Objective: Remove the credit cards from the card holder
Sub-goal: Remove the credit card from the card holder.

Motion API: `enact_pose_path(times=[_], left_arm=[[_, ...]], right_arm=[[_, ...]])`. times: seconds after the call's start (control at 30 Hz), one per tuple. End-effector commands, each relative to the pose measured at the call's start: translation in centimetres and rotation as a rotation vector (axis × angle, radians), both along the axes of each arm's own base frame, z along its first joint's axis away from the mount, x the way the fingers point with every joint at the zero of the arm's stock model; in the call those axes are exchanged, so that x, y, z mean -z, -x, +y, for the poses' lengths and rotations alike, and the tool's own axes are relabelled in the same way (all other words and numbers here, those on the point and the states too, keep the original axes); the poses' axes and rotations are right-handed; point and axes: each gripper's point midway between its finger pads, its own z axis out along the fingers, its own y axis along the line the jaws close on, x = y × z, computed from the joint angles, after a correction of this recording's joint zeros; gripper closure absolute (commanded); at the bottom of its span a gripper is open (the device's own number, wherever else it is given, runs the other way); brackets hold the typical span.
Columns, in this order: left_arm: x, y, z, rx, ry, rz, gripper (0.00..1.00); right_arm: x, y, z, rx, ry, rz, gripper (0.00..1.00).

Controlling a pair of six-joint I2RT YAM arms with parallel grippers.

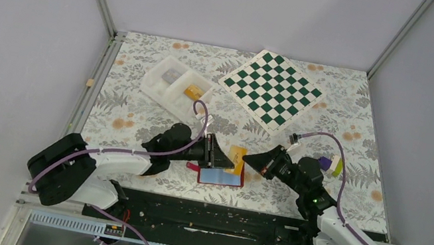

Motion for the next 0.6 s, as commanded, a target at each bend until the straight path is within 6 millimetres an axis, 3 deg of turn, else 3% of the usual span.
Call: enact_pose_path(times=[0.0, 0.1, 0.2, 0.33, 0.57], left_arm=[[-2.1, 0.3, 0.1, 0.008, 0.114, -0.031, 0.86], [-1.9, 0.8, 0.9, 0.023, 0.116, -0.042, 0.98], [-2.0, 1.9, 1.5, 0.084, 0.114, -0.060, 1.00], [-1.3, 3.7, 2.3, 0.182, 0.049, -0.077, 1.00], [-1.8, 6.0, 3.3, 0.328, -0.001, -0.134, 1.00]], right_arm=[[-1.7, 0.5, 0.5, -0.053, -0.028, -0.074, 0.93], [-1.3, 0.7, 0.6, -0.120, 0.096, -0.140, 0.73], [-2.0, 1.7, 0.8, -0.226, 0.174, -0.200, 0.61], [-4.3, 2.7, 1.1, -0.336, 0.216, -0.280, 0.51], [-5.6, 3.6, 1.8, -0.482, 0.251, -0.325, 0.40]])
